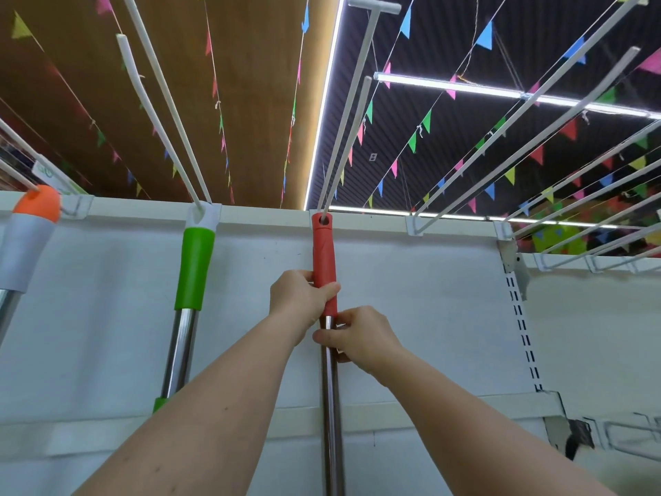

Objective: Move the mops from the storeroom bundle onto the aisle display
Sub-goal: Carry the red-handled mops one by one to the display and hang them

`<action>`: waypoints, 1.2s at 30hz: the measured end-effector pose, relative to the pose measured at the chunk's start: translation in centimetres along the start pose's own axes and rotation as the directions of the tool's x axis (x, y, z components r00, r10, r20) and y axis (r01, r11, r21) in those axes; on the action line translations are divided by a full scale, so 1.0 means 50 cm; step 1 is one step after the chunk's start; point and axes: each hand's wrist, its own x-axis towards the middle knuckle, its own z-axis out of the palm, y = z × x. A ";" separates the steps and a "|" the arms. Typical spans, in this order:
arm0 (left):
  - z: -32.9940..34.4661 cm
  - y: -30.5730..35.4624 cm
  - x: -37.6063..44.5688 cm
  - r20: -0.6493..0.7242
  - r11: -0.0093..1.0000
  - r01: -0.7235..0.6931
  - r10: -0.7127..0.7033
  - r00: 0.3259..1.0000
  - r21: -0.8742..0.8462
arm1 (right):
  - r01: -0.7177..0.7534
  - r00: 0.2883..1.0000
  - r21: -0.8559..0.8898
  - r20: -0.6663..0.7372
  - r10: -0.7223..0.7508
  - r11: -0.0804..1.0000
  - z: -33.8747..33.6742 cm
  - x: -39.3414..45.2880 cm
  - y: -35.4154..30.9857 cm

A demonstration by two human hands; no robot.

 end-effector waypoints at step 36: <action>-0.285 -0.128 -0.510 -0.331 0.911 0.398 -0.411 0.849 -0.110 | -0.075 0.942 0.373 0.331 -0.057 0.925 0.280 -0.453 -0.059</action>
